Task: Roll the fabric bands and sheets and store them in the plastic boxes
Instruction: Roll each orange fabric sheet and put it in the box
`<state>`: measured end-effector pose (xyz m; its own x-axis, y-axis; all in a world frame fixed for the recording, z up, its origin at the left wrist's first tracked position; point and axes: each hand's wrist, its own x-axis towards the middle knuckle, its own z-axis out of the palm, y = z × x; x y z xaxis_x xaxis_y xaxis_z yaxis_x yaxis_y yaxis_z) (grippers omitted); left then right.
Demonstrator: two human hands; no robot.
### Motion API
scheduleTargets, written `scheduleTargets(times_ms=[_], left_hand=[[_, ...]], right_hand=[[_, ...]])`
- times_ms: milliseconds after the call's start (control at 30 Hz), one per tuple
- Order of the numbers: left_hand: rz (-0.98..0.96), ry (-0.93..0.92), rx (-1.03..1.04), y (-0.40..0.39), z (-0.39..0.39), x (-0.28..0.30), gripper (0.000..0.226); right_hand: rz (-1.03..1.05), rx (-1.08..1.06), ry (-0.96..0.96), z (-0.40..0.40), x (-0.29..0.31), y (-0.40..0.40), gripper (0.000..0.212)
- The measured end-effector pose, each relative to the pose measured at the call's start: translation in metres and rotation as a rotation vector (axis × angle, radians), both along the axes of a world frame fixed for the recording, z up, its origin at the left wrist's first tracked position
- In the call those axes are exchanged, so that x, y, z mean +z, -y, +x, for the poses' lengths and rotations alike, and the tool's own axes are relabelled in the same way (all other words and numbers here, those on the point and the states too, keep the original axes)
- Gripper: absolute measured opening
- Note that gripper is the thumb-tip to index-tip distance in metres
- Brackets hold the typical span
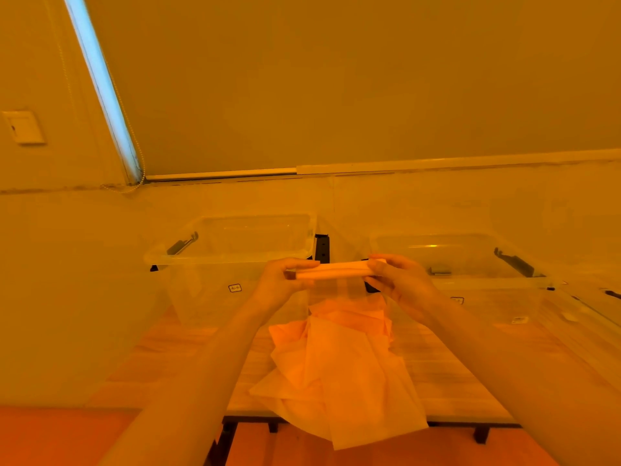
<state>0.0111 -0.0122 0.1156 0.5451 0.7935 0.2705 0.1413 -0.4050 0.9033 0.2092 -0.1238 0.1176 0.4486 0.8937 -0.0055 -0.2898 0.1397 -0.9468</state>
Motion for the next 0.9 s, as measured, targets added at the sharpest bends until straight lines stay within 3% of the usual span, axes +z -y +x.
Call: scheduleTargets(times_ms=[167, 333, 467, 733, 900], left_hand=[[-0.022, 0.041, -0.013, -0.001, -0.006, -0.001, 0.038], [-0.107, 0.014, -0.056, -0.001, -0.011, -0.004, 0.03], [-0.195, -0.018, -0.092, 0.003, -0.016, -0.008, 0.03], [-0.242, -0.02, -0.057, 0.003, -0.037, -0.01, 0.032], [-0.307, 0.108, -0.018, -0.002, -0.057, -0.009, 0.026]], right_hand=[[0.013, 0.072, 0.168, 0.0, 0.001, 0.003, 0.041], [0.045, 0.085, 0.13, -0.001, 0.003, 0.0, 0.028], [0.034, 0.025, 0.249, -0.002, 0.002, -0.008, 0.028], [0.1, 0.056, 0.144, -0.03, 0.021, -0.034, 0.025], [0.166, 0.137, 0.099, -0.052, 0.025, -0.056, 0.043]])
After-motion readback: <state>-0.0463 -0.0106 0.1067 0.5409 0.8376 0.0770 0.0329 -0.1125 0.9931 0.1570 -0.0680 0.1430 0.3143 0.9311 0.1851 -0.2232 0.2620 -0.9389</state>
